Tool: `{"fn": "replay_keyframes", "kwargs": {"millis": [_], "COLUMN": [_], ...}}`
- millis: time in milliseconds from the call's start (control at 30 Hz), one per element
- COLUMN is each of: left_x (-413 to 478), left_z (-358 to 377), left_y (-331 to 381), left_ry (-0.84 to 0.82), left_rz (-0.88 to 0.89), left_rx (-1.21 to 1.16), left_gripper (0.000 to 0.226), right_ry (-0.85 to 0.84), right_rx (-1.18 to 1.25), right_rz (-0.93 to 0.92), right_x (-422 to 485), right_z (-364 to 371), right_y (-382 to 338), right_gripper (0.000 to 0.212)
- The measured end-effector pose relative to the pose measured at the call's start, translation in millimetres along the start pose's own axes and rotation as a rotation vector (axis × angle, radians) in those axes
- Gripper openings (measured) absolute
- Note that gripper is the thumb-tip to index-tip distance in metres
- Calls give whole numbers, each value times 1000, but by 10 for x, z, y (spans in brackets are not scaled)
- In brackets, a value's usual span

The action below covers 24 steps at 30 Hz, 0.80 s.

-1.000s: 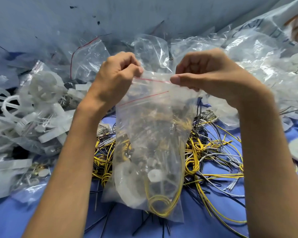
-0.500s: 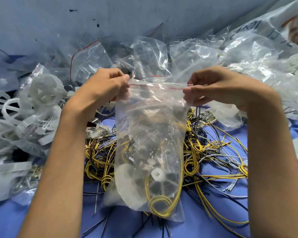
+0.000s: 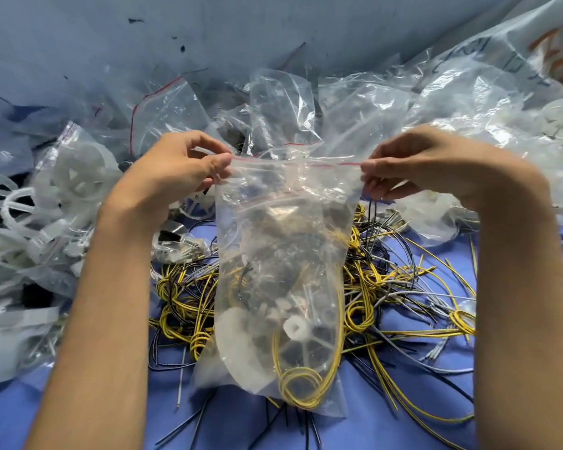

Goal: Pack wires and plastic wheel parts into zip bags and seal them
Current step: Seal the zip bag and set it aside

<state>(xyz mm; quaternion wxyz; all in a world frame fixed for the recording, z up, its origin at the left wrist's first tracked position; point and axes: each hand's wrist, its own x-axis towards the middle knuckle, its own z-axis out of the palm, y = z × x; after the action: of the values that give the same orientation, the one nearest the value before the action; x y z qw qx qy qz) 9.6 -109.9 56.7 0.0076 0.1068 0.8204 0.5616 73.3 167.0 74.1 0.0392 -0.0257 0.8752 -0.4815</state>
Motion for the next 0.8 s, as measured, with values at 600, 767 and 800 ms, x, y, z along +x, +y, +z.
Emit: {"fn": "replay_keyframes", "kwargs": {"millis": [600, 767, 800], "left_x": [30, 35, 27], "left_z": [5, -16, -18], "left_y": [-74, -58, -55], "left_ry": [105, 88, 65], "left_rz": [23, -21, -37], "left_rx": [-38, -94, -87], "left_gripper": [20, 29, 28], "right_ry": [78, 164, 173], "right_rx": [-52, -104, -98], "right_rz": [-59, -3, -3], "right_x": [61, 129, 137], "right_z": [80, 113, 129], "right_y": [-21, -29, -33], "right_gripper": [13, 19, 18]}}
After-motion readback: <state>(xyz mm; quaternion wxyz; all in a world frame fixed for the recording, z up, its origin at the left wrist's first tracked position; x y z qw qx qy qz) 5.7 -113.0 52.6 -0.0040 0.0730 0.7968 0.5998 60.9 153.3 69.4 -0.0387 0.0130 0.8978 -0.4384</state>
